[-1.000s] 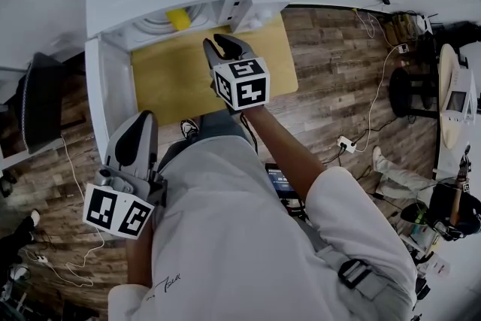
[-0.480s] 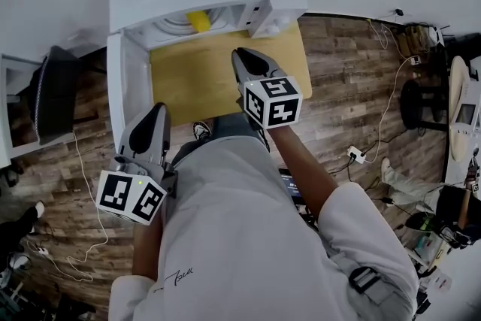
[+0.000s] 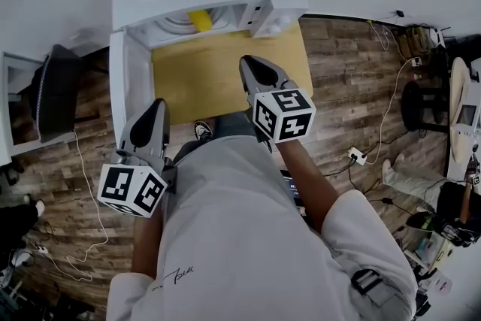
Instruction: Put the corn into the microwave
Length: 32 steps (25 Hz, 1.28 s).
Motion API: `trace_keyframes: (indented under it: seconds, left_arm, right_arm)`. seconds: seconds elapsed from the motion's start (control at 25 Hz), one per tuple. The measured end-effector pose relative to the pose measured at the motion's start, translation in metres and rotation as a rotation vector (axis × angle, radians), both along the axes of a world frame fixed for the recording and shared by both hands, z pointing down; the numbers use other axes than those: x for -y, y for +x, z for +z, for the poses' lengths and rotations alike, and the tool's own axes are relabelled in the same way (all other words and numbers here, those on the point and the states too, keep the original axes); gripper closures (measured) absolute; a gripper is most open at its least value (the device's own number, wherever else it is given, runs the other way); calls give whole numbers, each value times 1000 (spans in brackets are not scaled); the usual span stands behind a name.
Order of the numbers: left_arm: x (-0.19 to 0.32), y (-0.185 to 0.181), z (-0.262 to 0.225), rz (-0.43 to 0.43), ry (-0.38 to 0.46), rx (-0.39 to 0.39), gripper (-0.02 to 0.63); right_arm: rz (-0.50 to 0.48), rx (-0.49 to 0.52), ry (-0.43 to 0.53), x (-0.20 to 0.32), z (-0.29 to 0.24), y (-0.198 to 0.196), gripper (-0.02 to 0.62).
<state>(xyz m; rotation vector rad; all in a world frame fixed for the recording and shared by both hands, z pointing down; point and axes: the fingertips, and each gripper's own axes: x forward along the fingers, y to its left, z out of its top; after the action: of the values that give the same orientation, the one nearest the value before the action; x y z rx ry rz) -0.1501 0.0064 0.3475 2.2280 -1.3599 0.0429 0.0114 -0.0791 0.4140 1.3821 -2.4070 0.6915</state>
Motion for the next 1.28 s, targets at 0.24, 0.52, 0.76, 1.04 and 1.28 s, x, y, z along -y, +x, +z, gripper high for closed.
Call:
trace_keyframes:
  seconds: [0.24,0.52,0.76,1.04,1.28]
  left_arm:
    - [0,-1,5,3,-9,-2,617]
    - [-1,-2,8,11,-13,7,617]
    - [1,-6,11,11,-12,16,617]
    - [3,-8,13,4,-14,23,617]
    - [8,-16,15,-17,-22,23,617]
  right_arm:
    - [-3,4,-4,-13,-6,2,578]
    - [0,-1,-13,-29,-14,10,582]
    - [-5,-14,-15,-39,-20,11,584]
    - [-4,4,-10,-50,-32,16,584]
    - [-30,50,-4,-54,-41,12,584]
